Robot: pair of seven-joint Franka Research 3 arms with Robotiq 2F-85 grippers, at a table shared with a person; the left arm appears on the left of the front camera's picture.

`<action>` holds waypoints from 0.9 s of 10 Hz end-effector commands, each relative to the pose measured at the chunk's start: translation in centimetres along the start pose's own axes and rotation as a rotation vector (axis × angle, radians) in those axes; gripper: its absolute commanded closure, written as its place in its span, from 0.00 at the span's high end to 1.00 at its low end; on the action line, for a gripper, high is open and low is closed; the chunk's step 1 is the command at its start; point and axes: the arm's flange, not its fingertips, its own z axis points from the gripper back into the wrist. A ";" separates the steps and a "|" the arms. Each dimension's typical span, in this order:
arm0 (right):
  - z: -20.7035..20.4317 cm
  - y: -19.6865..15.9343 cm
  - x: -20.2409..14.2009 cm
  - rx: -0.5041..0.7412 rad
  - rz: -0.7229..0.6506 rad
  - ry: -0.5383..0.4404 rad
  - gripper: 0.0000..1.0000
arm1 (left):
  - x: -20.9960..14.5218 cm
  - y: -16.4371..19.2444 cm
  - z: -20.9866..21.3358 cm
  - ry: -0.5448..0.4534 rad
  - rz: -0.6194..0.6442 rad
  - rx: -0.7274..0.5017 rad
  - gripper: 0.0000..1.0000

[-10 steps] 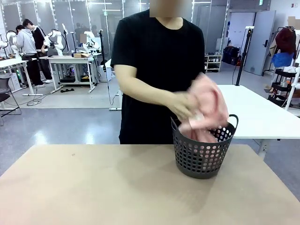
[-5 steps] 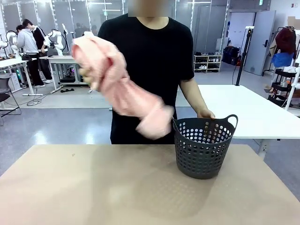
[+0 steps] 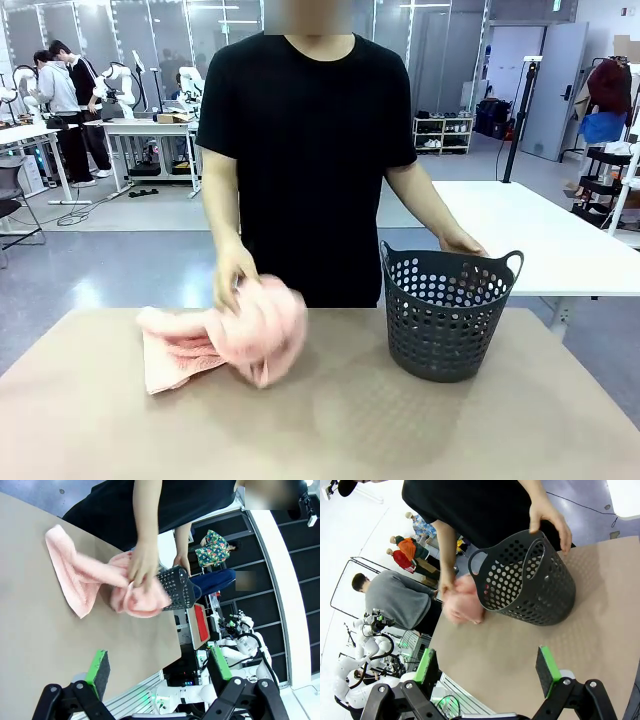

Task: Fold the towel.
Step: Grab the top end of the 100 cm Hotel Towel extended by the human.

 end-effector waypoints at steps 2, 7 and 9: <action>0.1 -0.1 0.2 0.013 0.023 -0.009 1.00 | 0.4 0.0 0.0 -0.004 -0.020 -0.022 1.00; 0.1 -0.1 0.2 0.013 0.023 -0.009 1.00 | 0.4 0.0 0.0 -0.004 -0.020 -0.022 1.00; 0.1 -0.1 0.2 0.013 0.023 -0.009 1.00 | 0.4 0.0 0.0 -0.004 -0.020 -0.022 1.00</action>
